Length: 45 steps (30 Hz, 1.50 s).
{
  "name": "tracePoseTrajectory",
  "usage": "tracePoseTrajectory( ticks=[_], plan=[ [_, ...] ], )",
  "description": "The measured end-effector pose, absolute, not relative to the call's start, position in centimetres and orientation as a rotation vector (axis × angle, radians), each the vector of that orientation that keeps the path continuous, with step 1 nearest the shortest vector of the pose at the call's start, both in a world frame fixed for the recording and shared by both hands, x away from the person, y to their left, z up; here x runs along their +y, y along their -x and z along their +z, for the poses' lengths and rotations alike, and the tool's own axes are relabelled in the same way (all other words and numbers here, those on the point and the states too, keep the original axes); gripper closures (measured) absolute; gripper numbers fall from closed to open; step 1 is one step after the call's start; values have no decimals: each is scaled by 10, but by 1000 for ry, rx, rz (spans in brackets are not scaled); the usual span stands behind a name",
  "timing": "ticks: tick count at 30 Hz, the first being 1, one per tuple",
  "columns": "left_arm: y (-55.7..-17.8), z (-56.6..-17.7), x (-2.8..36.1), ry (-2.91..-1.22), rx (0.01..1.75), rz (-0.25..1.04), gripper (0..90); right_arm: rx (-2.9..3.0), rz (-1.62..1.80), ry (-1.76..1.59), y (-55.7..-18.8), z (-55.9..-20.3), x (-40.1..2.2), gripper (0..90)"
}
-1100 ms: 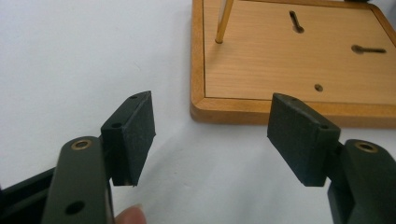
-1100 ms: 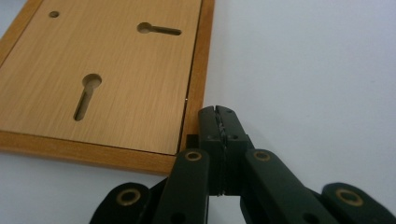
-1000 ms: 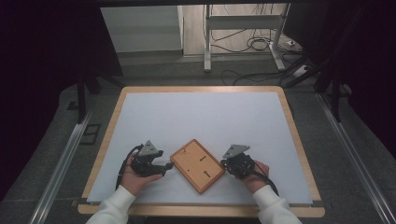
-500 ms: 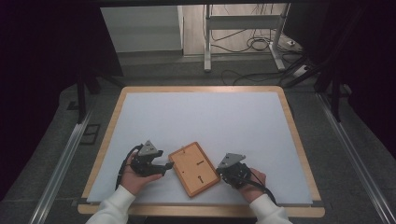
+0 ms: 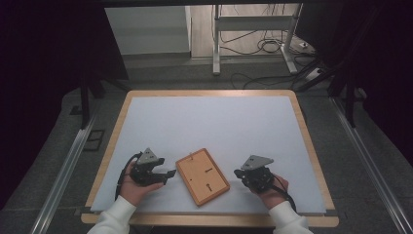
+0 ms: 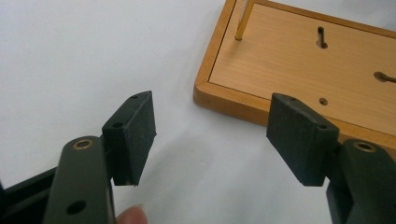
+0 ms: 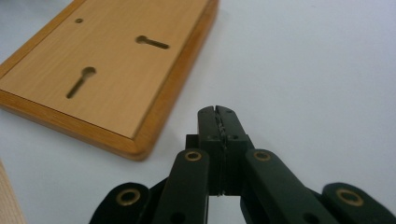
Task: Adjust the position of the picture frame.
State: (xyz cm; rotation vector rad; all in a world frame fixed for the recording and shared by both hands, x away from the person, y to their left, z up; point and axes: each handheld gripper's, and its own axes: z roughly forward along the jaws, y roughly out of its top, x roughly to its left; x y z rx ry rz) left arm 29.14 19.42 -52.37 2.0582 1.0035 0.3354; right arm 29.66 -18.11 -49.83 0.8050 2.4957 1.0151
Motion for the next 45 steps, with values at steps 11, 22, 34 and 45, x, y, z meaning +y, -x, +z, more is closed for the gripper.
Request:
tracePoseTrajectory(
  ticks=[11,22,34,45],
  plan=[
    [-290,-522,196,-2103,973,300,789,2408,1079,-1006,-293,-506,-231,647],
    [-297,-528,187,-2156,979,245,898,2282,1114,-1113,-293,-506,-246,410],
    [-304,-533,176,-2189,981,231,899,2292,1118,-1083,-292,-504,-242,417],
    [-318,-533,171,-2177,996,238,898,2313,1112,-1070,-293,-505,-240,433]
  ],
)
